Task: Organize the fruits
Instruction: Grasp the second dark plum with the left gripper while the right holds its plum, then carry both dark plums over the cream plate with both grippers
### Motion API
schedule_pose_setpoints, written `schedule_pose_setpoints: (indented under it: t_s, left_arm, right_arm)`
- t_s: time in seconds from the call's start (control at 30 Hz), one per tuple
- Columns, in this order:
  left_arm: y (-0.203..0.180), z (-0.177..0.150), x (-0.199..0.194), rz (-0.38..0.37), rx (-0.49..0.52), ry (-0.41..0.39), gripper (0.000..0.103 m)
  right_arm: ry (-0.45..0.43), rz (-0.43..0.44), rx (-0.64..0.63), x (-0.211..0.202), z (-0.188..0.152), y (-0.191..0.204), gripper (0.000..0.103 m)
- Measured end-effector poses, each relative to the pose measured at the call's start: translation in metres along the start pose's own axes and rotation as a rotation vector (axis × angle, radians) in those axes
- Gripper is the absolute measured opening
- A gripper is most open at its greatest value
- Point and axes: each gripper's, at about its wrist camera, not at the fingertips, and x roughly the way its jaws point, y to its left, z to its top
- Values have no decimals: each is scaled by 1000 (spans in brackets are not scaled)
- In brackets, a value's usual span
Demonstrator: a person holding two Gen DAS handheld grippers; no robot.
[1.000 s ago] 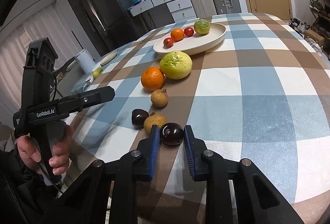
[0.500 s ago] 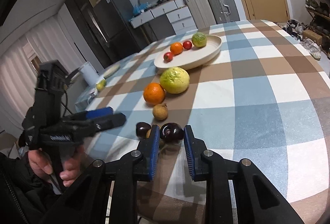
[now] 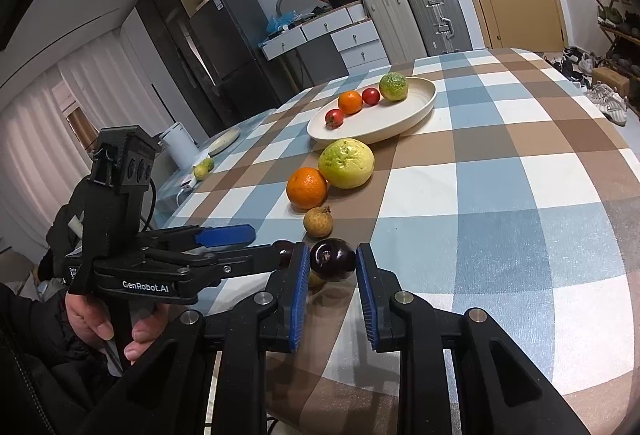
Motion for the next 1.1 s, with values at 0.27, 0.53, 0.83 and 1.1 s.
schedule_pose_setpoints:
  t_s: [0.27, 0.53, 0.83, 1.1]
  left_arm:
    - [-2, -1, 2, -61, 3, 20, 31]
    - [-9, -2, -1, -79, 32, 17, 21]
    - [-1, 4, -17, -71, 17, -31, 21]
    - [19, 23, -32, -54, -8, -83, 21]
  right_arm:
    - [-3, -2, 4, -1, 1, -2, 24]
    - [-8, 1, -1, -2, 2, -2, 24]
    - [-20, 7, 3, -3, 6, -2, 24]
    - [-32, 35, -4, 3, 21, -2, 24]
